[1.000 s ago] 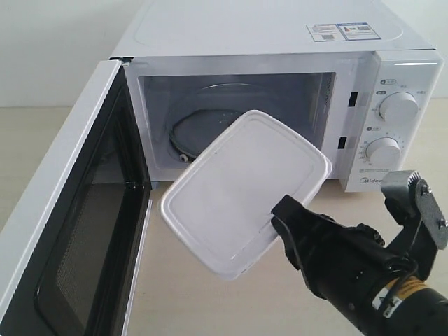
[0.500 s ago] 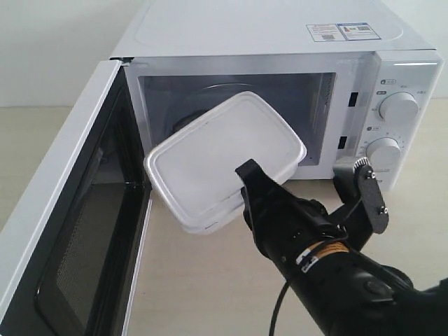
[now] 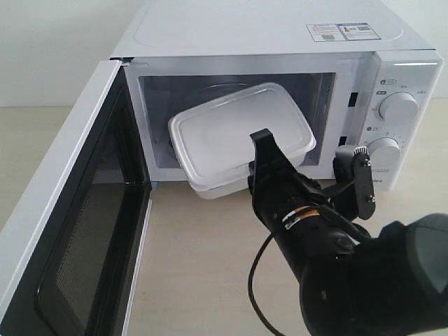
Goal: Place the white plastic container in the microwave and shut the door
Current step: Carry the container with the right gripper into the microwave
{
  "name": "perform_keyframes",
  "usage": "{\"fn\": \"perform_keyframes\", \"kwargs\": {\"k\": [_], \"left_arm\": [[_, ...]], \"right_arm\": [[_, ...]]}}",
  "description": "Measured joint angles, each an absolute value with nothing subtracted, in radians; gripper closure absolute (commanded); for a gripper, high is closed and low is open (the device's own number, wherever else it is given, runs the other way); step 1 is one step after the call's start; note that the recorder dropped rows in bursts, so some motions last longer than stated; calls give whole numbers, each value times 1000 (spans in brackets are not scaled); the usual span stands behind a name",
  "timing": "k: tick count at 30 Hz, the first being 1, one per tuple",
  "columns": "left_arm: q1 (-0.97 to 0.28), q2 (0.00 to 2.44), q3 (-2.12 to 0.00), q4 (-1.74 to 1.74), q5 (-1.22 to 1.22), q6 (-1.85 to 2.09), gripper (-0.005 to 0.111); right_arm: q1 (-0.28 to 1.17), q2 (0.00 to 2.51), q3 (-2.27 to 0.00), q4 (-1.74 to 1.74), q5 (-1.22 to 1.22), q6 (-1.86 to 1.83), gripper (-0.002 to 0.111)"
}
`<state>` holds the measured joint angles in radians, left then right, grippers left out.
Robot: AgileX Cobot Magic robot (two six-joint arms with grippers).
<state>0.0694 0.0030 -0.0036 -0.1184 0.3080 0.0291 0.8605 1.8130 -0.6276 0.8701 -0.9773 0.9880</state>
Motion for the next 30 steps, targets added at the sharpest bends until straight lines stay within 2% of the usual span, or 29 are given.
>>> {"fn": "perform_keyframes", "kwargs": {"k": [17,30], "left_arm": [[69,3,-4,-118,308,29,103],[69,3,-4,-118,308,29,103]], "right_arm": [[748,1953,-874,764,-913,1036,108],[721,2023,-924,731,-896,1049,108]]}}
